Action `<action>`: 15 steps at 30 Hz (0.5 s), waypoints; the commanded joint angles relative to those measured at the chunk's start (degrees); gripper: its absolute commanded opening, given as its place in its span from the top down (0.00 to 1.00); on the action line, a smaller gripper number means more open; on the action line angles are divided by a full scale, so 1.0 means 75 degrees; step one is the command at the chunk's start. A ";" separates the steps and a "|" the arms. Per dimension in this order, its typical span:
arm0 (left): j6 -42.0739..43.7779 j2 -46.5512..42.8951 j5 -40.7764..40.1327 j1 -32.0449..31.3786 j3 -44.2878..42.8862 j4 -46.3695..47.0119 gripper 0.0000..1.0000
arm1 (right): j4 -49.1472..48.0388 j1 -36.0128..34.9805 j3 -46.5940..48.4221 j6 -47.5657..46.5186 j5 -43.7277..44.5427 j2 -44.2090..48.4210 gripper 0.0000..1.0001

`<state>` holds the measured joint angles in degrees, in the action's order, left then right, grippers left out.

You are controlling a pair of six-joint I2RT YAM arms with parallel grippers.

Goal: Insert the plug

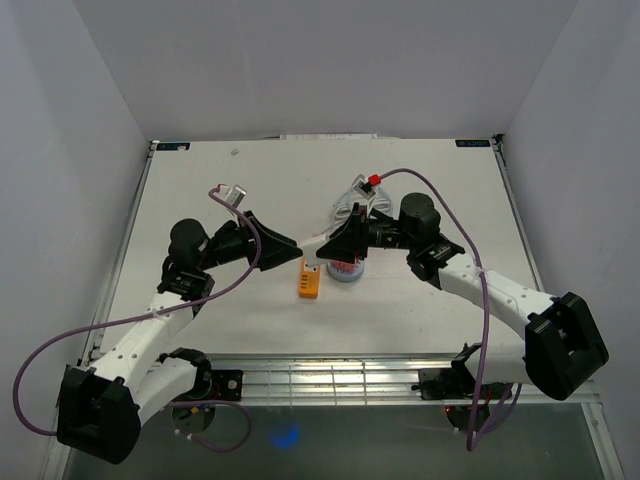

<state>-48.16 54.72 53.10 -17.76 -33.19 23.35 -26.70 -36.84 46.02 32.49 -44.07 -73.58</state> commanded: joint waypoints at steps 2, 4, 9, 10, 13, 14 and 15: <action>-0.0457 -0.0042 0.0139 -0.0081 0.0206 0.1034 0.15 | -0.1361 0.0025 0.0087 0.0612 -0.0475 -0.0115 0.92; -0.0469 0.0005 0.0104 -0.0128 0.0242 0.1151 0.15 | -0.1584 0.0014 0.0087 0.0777 -0.0557 -0.0185 0.92; -0.0469 0.0250 -0.0025 -0.0222 0.0230 0.1280 0.16 | -0.1819 0.0014 0.0052 0.0953 -0.0627 -0.0255 0.92; -0.0492 0.0286 -0.0037 -0.0268 0.0207 0.1350 0.16 | -0.1831 0.0002 0.0052 0.0976 -0.0627 -0.0279 0.92; -0.0492 0.0426 -0.0142 -0.0432 0.0148 0.1468 0.18 | -0.1889 -0.0010 0.0016 0.1000 -0.0662 -0.0326 0.92; -0.0481 0.0473 -0.0166 -0.0468 0.0125 0.1468 0.18 | -0.2052 -0.0010 -0.0042 0.1081 -0.0686 -0.0337 0.92; -0.0469 0.0520 -0.0189 -0.0515 0.0078 0.1480 0.18 | -0.2100 -0.0021 -0.0054 0.1105 -0.0686 -0.0338 0.92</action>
<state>-51.75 58.13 52.58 -20.56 -31.57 32.16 -36.21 -36.82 45.93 39.13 -47.90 -76.20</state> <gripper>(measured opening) 0.825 0.430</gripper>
